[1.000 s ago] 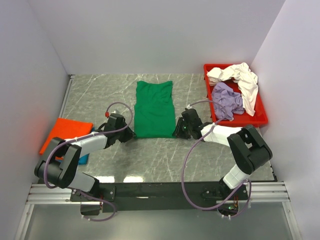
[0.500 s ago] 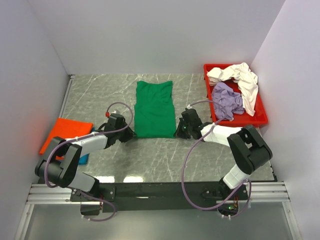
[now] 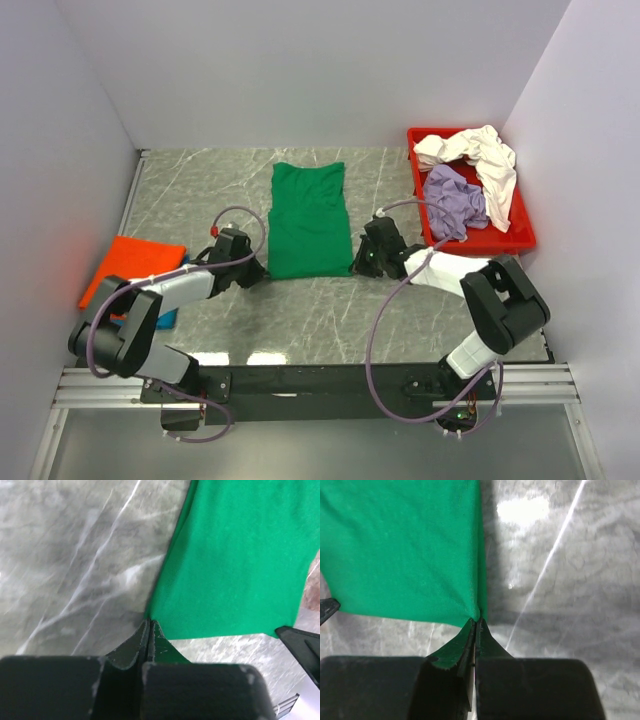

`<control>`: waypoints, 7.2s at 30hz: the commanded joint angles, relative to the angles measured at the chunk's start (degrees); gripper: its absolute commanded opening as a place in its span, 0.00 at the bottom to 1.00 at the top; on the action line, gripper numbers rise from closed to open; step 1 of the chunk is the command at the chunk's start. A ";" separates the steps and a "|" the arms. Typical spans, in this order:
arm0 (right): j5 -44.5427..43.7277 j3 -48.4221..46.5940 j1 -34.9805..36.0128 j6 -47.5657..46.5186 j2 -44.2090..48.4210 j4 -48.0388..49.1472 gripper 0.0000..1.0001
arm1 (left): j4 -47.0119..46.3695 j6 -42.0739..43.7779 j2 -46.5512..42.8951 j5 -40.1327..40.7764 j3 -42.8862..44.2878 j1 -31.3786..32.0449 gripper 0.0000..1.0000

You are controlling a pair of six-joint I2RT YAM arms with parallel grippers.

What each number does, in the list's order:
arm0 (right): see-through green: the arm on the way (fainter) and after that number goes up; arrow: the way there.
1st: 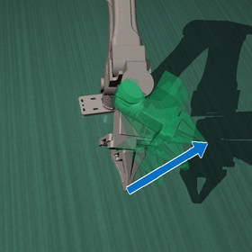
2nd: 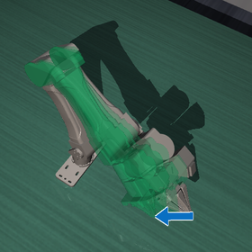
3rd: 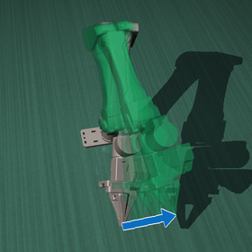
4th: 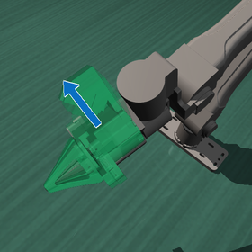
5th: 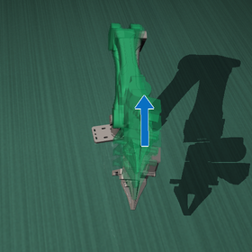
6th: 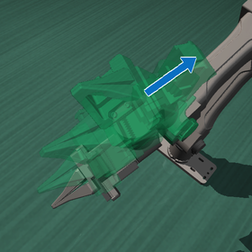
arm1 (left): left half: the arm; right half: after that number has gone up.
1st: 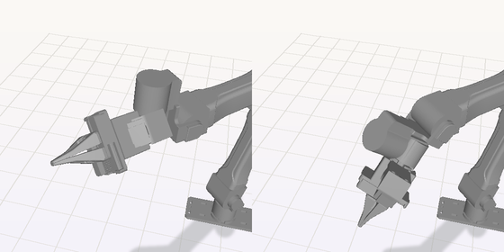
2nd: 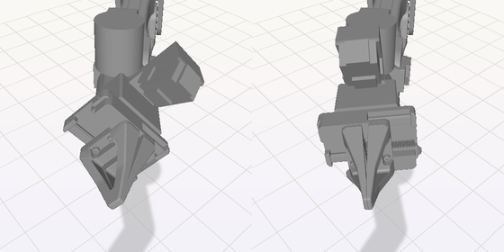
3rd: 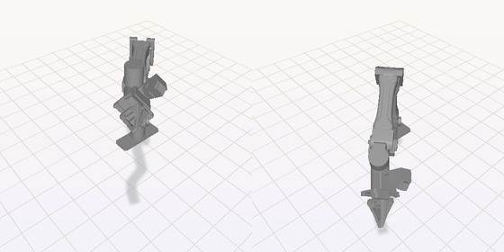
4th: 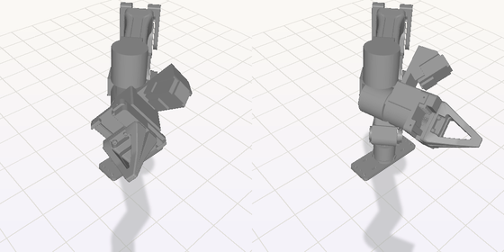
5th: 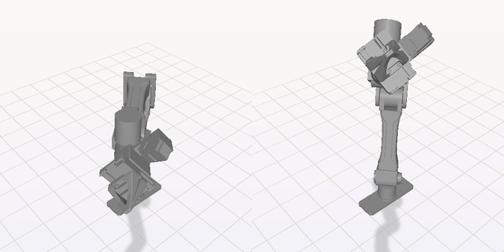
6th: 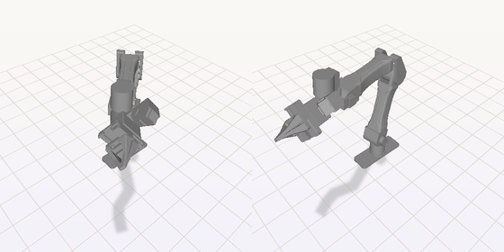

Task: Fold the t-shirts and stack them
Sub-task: Fold the tshirt

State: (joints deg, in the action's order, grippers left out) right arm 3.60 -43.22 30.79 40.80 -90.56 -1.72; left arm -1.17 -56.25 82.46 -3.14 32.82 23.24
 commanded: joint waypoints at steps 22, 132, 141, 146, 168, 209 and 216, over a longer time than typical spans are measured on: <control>-2.89 26.08 15.97 11.24 31.41 -1.79 0.00 | 14.35 -10.46 -31.19 9.28 -14.98 20.17 0.08; 8.36 29.85 7.80 10.88 35.02 1.63 0.42 | 16.03 -4.81 -36.85 3.58 -13.65 14.98 0.65; 5.81 32.76 8.77 14.05 37.30 3.21 0.42 | 5.65 -10.72 -36.22 3.05 -21.39 19.21 0.64; 5.20 33.38 8.85 14.75 36.60 4.44 0.40 | 7.67 -10.64 -35.70 5.42 -20.69 19.38 0.58; 4.93 32.94 8.85 15.19 36.16 6.73 0.20 | 3.89 -11.69 -27.70 9.02 -18.23 22.98 0.10; 6.85 -10.64 -6.96 -6.87 22.29 -18.94 0.00 | 20.51 6.41 -17.35 2.00 21.47 5.24 0.00; 11.07 -24.25 -12.58 -7.84 5.59 -18.68 0.00 | 16.20 8.17 1.27 -3.01 31.68 -0.56 0.01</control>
State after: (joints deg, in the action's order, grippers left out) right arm 12.21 -61.87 20.40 34.61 -81.65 -22.28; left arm 19.22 -50.94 78.96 -2.94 59.61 24.53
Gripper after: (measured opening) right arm 0.010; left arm 0.023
